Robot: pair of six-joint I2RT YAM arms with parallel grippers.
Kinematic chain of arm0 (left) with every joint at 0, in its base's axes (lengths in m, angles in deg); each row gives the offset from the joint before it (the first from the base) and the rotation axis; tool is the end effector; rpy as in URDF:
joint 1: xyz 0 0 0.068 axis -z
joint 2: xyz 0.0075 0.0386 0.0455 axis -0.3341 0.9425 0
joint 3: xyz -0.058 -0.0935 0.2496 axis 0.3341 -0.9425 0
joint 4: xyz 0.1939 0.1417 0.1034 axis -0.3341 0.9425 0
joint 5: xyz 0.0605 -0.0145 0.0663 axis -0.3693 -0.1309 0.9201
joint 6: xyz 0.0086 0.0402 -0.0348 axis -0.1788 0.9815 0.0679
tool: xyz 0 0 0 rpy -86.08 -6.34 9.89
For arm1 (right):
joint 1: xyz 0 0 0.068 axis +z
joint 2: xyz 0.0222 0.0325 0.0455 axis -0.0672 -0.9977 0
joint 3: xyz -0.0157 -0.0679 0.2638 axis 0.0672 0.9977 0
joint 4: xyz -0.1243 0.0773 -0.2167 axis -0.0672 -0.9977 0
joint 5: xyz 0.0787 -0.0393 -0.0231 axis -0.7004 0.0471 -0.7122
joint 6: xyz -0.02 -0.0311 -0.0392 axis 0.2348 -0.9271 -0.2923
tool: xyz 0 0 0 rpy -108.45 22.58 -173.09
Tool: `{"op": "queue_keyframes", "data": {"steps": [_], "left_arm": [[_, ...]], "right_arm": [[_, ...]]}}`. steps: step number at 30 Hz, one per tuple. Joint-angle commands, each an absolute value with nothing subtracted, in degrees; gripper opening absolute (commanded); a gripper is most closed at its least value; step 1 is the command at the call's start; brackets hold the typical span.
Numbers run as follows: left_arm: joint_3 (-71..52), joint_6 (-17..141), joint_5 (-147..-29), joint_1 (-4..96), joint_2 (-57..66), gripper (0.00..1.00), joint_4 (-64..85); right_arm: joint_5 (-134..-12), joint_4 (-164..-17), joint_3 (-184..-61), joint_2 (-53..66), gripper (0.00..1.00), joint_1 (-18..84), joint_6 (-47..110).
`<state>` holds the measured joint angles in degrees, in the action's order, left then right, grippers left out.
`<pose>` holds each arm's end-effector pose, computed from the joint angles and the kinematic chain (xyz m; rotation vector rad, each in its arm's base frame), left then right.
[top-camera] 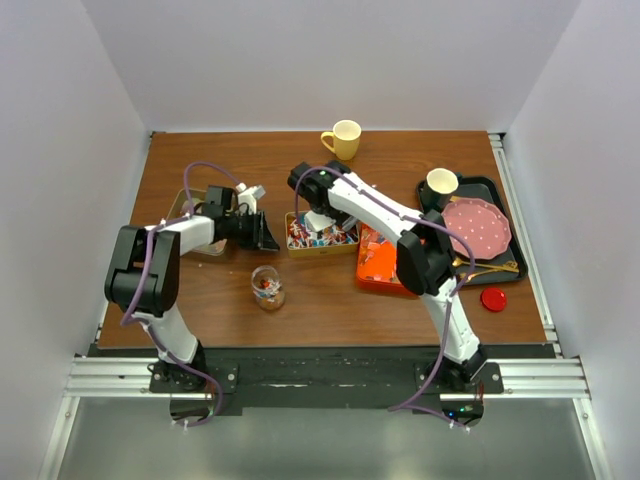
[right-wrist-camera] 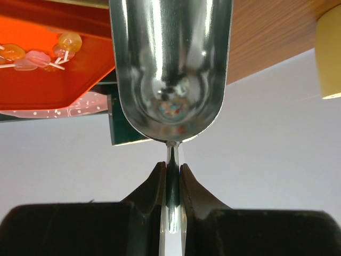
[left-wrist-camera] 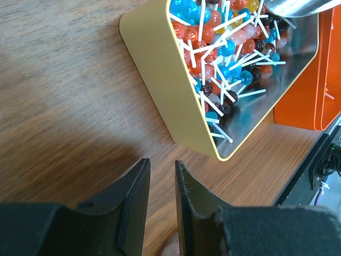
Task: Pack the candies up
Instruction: Scoop the fake candies from the storage box.
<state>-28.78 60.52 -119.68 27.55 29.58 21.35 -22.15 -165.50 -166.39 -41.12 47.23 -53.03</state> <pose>0.3266 -0.0690 0.1467 0.1604 2.5206 -1.0280 0.3408 0.2883 0.2397 2.4090 -1.4242 1.0975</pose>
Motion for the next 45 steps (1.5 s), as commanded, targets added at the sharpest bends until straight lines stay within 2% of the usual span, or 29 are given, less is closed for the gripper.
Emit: {"op": "queue_keyframes", "data": {"steps": [1, 10, 24, 45], "left_arm": [[-27.6, 58.3, -121.2, 28.0, 30.7, 0.30, 18.9], [-29.0, 55.2, -124.1, 28.0, 31.6, 0.29, 15.1], [-30.1, 52.0, -128.7, 28.3, 34.1, 0.27, 9.5], [-29.7, 48.0, -132.8, 28.7, 36.5, 0.24, 5.3]], "right_arm": [[-12.5, -180.9, -169.6, -42.6, 0.00, 48.4, -53.6], [-8.0, -181.1, -169.2, -46.4, 0.00, 51.2, -48.8], [-14.3, -181.1, -174.2, -51.5, 0.00, 54.6, -44.1], [-25.2, -180.9, -173.7, -53.9, 0.00, 57.4, -39.6]]}}
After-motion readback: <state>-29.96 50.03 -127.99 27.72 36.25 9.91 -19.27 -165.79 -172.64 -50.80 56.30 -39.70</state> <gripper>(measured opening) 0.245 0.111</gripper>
